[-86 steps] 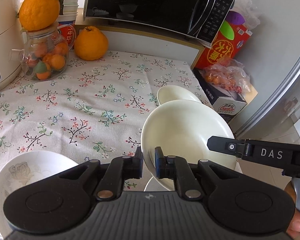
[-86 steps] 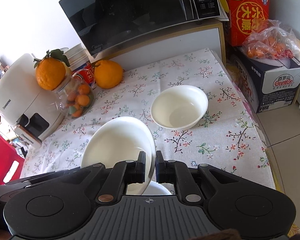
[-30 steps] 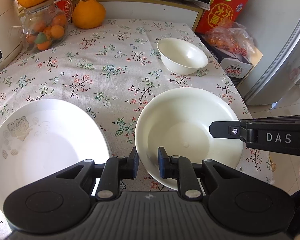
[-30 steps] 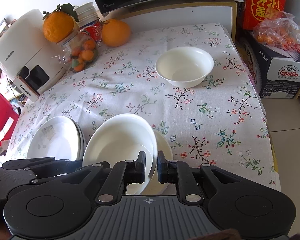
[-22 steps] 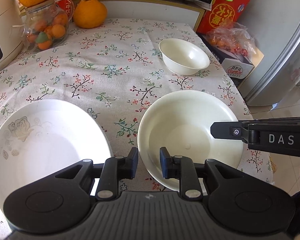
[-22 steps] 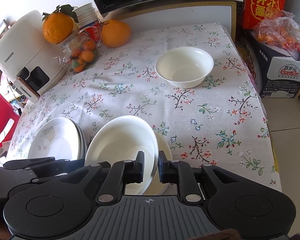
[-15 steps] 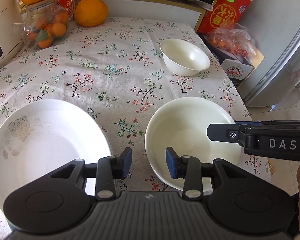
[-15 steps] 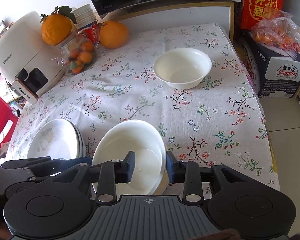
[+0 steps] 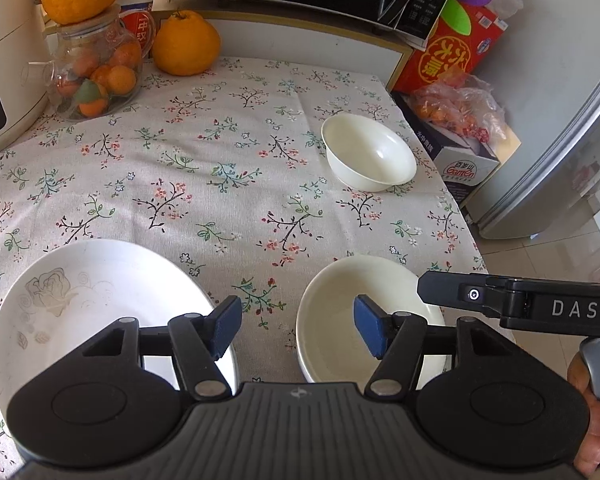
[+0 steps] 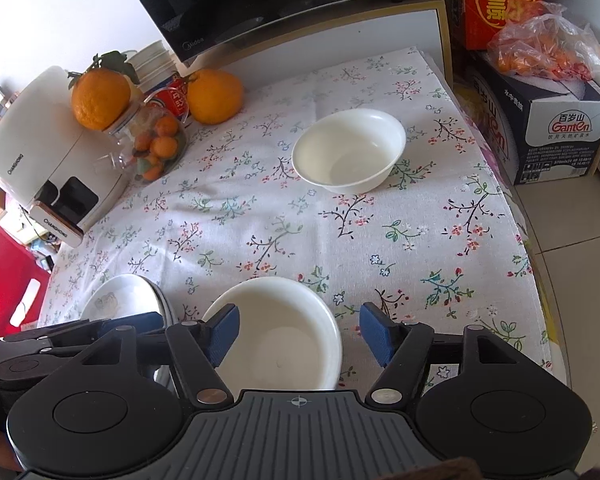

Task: Organize plates and bowls
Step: 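Move the left gripper to the rim of the stacked white bowls, then close the left gripper on the stacked bowls' rim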

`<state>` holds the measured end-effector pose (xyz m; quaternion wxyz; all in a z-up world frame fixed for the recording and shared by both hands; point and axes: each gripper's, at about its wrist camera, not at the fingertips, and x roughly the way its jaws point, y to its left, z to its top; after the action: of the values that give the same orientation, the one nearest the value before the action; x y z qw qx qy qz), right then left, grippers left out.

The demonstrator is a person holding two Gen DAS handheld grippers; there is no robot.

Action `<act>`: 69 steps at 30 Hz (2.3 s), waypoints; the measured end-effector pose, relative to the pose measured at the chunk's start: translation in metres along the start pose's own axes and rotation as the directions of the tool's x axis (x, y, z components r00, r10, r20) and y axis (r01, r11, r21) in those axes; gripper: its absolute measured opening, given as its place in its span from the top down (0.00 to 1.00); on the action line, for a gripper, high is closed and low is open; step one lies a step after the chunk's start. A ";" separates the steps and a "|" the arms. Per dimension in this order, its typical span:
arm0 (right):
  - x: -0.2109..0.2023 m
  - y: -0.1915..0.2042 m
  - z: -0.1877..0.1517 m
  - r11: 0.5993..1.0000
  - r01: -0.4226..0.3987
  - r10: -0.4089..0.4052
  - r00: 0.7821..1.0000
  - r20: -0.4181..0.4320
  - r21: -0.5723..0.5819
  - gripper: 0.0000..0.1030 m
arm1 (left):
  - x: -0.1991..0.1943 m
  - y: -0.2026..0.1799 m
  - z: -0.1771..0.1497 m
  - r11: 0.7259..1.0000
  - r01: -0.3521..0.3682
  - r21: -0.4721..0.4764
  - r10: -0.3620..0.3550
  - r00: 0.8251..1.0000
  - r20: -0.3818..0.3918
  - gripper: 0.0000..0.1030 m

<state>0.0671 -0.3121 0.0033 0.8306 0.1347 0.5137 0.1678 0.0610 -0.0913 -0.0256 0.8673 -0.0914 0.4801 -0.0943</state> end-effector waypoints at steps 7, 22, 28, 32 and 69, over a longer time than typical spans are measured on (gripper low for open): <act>0.002 -0.024 0.015 0.990 0.012 -0.015 1.000 0.020 0.139 0.27 | 0.000 0.006 0.013 1.000 -0.009 -0.027 0.010 1.000 0.030 0.40; 0.024 -0.037 0.042 0.966 0.138 -0.148 0.989 0.031 0.217 0.21 | 0.023 0.002 0.049 0.997 -0.078 0.021 0.075 0.992 0.098 0.30; 0.029 -0.046 0.062 0.955 0.152 -0.171 0.984 0.055 0.254 0.21 | 0.037 -0.004 0.063 0.994 -0.104 0.017 0.102 0.989 0.104 0.27; 0.037 -0.055 0.072 0.945 0.152 -0.172 0.984 0.045 0.290 0.21 | 0.052 -0.011 0.073 0.993 -0.117 0.020 0.114 0.989 0.099 0.26; 0.110 -0.082 0.102 0.908 0.087 -0.071 0.996 -0.053 0.410 0.65 | 0.149 -0.028 0.117 0.993 -0.001 -0.114 -0.001 1.000 -0.019 0.60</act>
<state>0.2163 -0.3458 -0.0735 0.7800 0.2826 0.5578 0.0244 0.2355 -0.1477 -0.0789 0.8560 -0.1400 0.4931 -0.0674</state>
